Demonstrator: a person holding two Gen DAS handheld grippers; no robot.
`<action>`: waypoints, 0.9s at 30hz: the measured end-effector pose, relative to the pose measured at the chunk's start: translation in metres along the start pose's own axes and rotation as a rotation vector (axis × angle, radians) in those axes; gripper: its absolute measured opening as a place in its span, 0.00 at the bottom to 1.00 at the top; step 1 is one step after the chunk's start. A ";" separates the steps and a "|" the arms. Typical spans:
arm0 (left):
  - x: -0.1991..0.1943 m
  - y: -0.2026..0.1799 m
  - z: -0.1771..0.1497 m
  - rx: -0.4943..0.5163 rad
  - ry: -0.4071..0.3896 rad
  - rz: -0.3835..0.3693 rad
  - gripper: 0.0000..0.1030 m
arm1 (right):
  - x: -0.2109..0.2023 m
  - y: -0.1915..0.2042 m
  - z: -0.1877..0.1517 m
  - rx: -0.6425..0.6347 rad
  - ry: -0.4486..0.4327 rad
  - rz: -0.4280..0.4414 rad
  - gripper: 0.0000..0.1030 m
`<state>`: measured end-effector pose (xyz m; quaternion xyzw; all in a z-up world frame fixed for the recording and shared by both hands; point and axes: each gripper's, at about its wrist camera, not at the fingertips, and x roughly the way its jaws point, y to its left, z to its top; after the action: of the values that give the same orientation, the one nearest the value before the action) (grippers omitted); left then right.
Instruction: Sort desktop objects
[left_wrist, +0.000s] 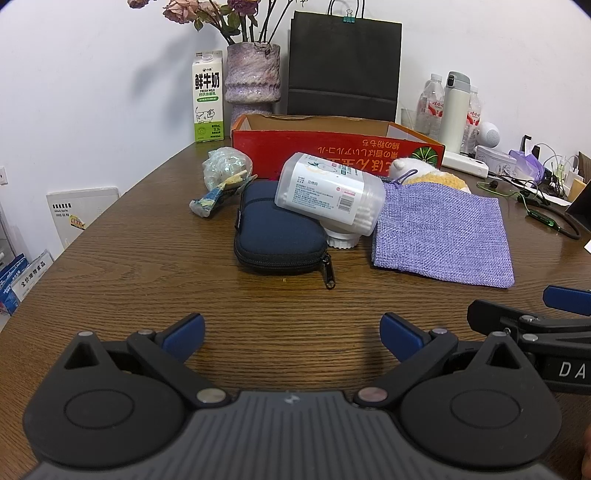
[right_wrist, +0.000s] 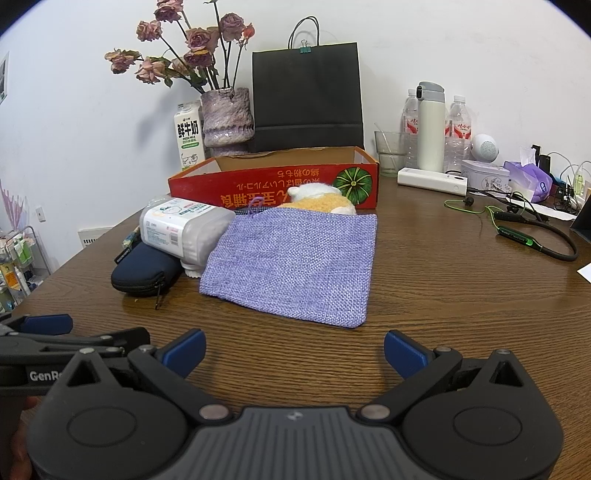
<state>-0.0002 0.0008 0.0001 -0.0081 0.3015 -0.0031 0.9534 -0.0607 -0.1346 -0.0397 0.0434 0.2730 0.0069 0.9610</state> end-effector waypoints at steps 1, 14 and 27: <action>0.000 0.000 0.000 0.000 -0.001 0.000 1.00 | 0.000 0.000 0.000 0.000 0.000 -0.001 1.00; 0.000 0.001 0.001 -0.001 -0.002 -0.003 1.00 | 0.001 0.001 0.000 0.000 -0.001 -0.002 1.00; -0.001 0.002 0.000 -0.005 0.000 -0.009 1.00 | 0.001 0.001 0.000 0.000 -0.001 0.000 1.00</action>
<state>-0.0005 0.0030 0.0008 -0.0118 0.3013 -0.0066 0.9534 -0.0604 -0.1333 -0.0400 0.0434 0.2725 0.0067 0.9612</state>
